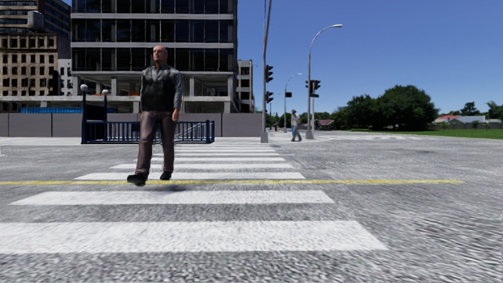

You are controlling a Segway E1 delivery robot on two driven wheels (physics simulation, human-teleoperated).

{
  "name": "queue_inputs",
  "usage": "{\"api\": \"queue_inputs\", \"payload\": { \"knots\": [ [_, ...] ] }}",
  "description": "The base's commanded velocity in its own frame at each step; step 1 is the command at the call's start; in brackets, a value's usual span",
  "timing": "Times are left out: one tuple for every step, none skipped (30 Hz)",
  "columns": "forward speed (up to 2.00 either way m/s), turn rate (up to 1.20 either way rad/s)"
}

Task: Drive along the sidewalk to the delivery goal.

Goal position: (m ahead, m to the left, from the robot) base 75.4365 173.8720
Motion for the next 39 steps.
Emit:
{"api": "queue_inputs", "payload": {
  "knots": [
    [2.0, 0.0],
    [2.0, 0.0],
    [2.0, 0.0],
    [2.0, 0.0],
    [2.0, 0.0],
    [2.0, 0.0],
    [2.0, 0.0],
    [2.0, 0.0],
    [2.0, 0.0],
    [2.0, 0.0],
    [2.0, 0.0],
    [2.0, 0.0],
    [2.0, 0.0],
    [2.0, 0.0],
    [2.0, 0.0],
    [2.0, 0.0],
    [2.0, 0.0],
    [2.0, 0.0],
    [2.0, 0.0],
    [2.0, 0.01],
    [2.0, 0.01],
    [2.0, 0.1],
    [2.0, 0.2],
    [2.0, 0.26],
    [2.0, 0.26],
    [2.0, 0.28],
    [2.0, 0.28],
    [2.0, 0.28],
    [2.0, 0.28],
    [2.0, 0.28],
    [2.0, 0.28],
    [2.0, 0.28],
    [2.0, 0.28],
    [2.0, 0.29],
    [2.0, 0.29],
    [2.0, 0.25],
    [2.0, 0.0],
    [2.0, 0.0],
    [2.0, 0.0]
  ]
}}
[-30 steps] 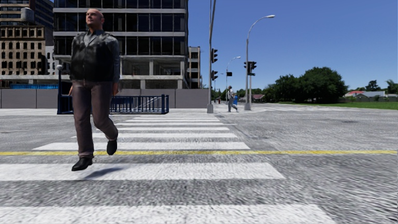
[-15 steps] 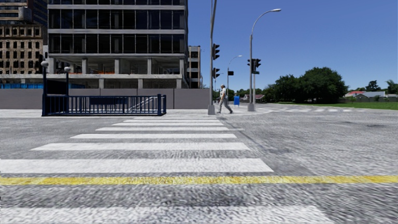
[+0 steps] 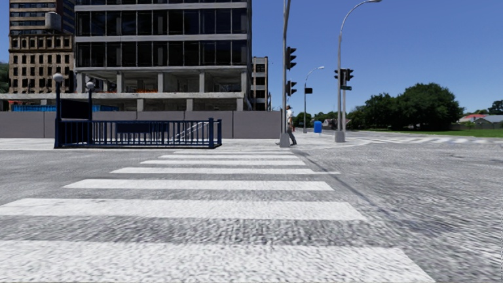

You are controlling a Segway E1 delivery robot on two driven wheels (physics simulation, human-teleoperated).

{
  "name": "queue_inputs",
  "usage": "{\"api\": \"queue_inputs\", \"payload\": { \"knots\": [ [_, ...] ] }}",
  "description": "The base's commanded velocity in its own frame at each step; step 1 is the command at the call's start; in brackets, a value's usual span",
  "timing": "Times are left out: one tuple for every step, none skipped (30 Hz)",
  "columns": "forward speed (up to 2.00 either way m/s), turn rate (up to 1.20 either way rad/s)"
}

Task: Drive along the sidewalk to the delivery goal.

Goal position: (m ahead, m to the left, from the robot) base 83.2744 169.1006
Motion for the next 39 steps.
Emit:
{"api": "queue_inputs", "payload": {
  "knots": [
    [2.0, 0.0],
    [2.0, 0.0],
    [2.0, 0.0],
    [2.0, 0.0],
    [2.0, 0.0],
    [2.0, 0.0],
    [2.0, 0.0],
    [2.0, 0.0],
    [2.0, 0.0],
    [2.0, 0.0],
    [2.0, 0.0],
    [2.0, 0.0],
    [2.0, 0.0],
    [2.0, 0.0],
    [2.0, 0.0],
    [2.0, 0.0],
    [2.0, 0.0],
    [2.0, 0.0],
    [2.0, 0.0],
    [2.0, 0.0],
    [2.0, 0.0],
    [2.0, -0.02],
    [2.0, -0.12],
    [2.0, -0.12],
    [2.0, -0.17],
    [2.0, -0.19],
    [2.0, -0.19],
    [2.0, -0.19],
    [2.0, -0.19],
    [2.0, -0.19],
    [2.0, -0.19],
    [2.0, -0.19],
    [2.0, -0.19],
    [2.0, -0.19],
    [2.0, -0.19],
    [2.0, -0.19],
    [2.0, -0.19],
    [2.0, -0.19],
    [2.0, -0.19]
  ]
}}
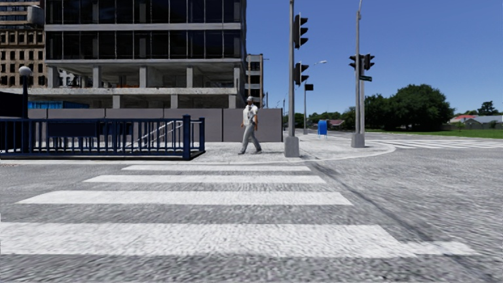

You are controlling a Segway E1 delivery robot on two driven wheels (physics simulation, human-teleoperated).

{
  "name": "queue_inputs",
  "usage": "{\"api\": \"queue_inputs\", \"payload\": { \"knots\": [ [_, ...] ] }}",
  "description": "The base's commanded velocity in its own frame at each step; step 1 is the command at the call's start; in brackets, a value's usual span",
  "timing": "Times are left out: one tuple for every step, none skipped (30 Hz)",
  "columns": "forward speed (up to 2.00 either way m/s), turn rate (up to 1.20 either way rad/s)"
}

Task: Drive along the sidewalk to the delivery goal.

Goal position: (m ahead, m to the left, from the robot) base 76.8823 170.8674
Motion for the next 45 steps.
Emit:
{"api": "queue_inputs", "payload": {
  "knots": [
    [1.98, -0.19],
    [1.95, -0.19],
    [1.95, -0.19],
    [1.91, -0.19],
    [1.78, -0.19],
    [1.78, -0.19],
    [1.64, -0.19],
    [1.56, -0.19],
    [1.46, -0.19],
    [1.46, -0.19],
    [1.39, -0.2],
    [1.36, -0.2],
    [1.36, -0.2],
    [1.35, -0.23],
    [1.34, -0.3],
    [1.34, -0.33],
    [1.34, -0.33],
    [1.43, -0.34],
    [1.5, -0.35],
    [1.5, -0.35],
    [1.52, -0.37],
    [1.53, -0.39],
    [1.54, -0.39],
    [1.54, -0.39],
    [1.54, -0.4],
    [1.54, -0.4],
    [1.54, -0.4],
    [1.54, -0.4],
    [1.55, -0.4],
    [1.55, -0.4],
    [1.55, -0.4],
    [1.56, -0.4],
    [1.58, -0.41],
    [1.59, -0.46],
    [1.59, -0.46],
    [1.59, -0.48],
    [1.59, -0.49],
    [1.59, -0.49],
    [1.59, -0.43],
    [1.59, 0.0],
    [1.59, 0.0],
    [1.59, 0.0],
    [1.59, 0.0],
    [1.62, 0.0],
    [1.78, 0.0]
  ]
}}
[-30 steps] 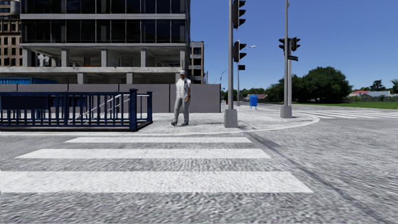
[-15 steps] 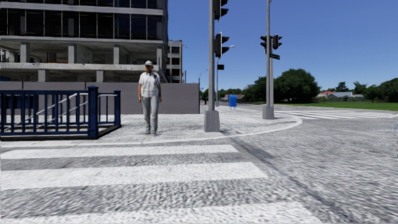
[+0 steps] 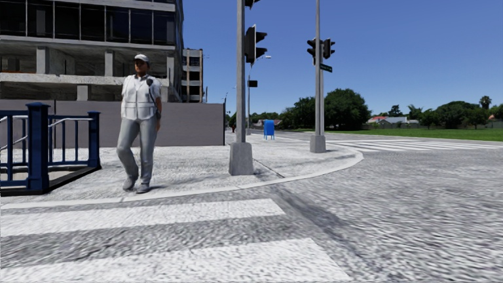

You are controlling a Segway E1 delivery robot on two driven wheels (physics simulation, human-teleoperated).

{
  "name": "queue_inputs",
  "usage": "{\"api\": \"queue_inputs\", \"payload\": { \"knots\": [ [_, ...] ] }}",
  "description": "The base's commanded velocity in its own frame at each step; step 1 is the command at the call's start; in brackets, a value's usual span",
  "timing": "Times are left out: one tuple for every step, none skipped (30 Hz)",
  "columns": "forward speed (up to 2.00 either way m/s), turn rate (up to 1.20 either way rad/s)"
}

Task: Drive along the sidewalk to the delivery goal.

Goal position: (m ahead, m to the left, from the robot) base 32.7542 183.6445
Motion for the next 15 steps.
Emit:
{"api": "queue_inputs", "payload": {
  "knots": [
    [1.78, 0.0],
    [2.0, 0.0],
    [2.0, 0.0],
    [2.0, 0.0],
    [2.0, 0.0],
    [2.0, 0.0],
    [2.0, 0.0],
    [2.0, 0.0],
    [1.98, 0.0],
    [1.89, 0.05],
    [1.86, 0.06],
    [1.86, 0.06],
    [1.84, 0.07],
    [1.79, 0.08],
    [1.61, 0.17]
  ]
}}
